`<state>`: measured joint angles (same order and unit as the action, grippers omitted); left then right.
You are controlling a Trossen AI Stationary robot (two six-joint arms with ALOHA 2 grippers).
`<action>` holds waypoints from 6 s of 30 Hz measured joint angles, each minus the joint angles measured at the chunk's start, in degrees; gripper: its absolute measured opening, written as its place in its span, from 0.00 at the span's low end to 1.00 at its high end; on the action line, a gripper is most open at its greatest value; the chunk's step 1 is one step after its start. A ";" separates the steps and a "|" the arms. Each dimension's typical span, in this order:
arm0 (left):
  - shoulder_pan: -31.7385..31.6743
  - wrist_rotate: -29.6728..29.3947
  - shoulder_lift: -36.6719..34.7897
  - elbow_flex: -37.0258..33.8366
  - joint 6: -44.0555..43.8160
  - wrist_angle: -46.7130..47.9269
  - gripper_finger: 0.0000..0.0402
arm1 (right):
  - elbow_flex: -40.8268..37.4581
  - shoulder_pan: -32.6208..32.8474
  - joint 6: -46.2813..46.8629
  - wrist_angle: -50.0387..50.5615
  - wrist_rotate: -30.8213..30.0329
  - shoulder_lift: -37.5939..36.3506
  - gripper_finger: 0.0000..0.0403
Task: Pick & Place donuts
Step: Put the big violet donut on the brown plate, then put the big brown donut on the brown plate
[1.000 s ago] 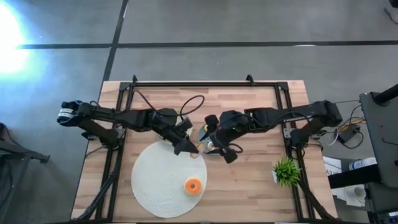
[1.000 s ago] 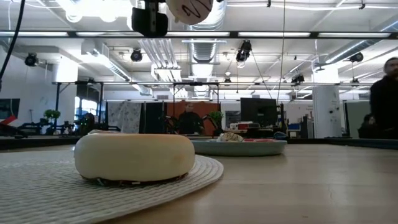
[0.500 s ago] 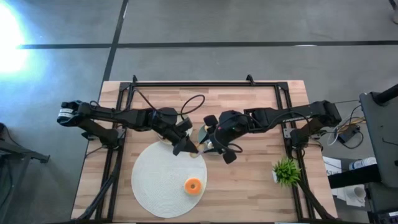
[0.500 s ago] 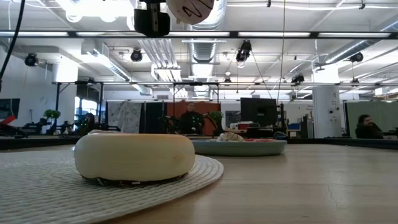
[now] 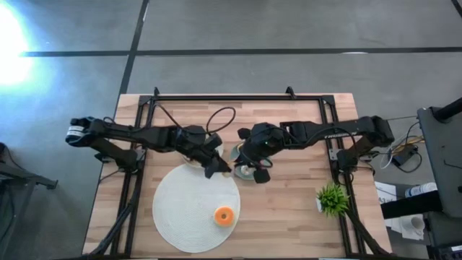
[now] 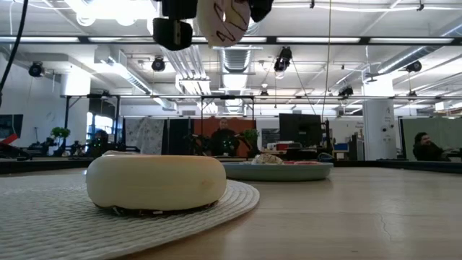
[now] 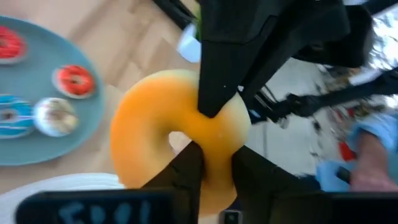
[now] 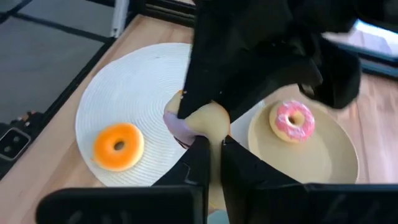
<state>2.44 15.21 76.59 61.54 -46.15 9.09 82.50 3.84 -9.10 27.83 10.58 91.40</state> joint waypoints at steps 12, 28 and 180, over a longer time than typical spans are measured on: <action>4.39 -33.24 -9.04 0.04 1.74 17.42 0.30 | -3.03 -10.29 17.49 -2.19 4.13 1.28 0.03; 27.09 -70.26 -16.89 0.07 -3.51 26.33 0.30 | 9.63 -22.54 42.28 -20.16 15.25 31.85 0.03; 31.01 -38.11 29.58 27.15 4.74 36.07 0.01 | -32.48 8.34 19.25 -6.95 -12.93 -25.67 0.46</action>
<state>33.45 -22.90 106.17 88.69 -41.41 45.16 50.02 12.18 10.15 20.88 -2.35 65.73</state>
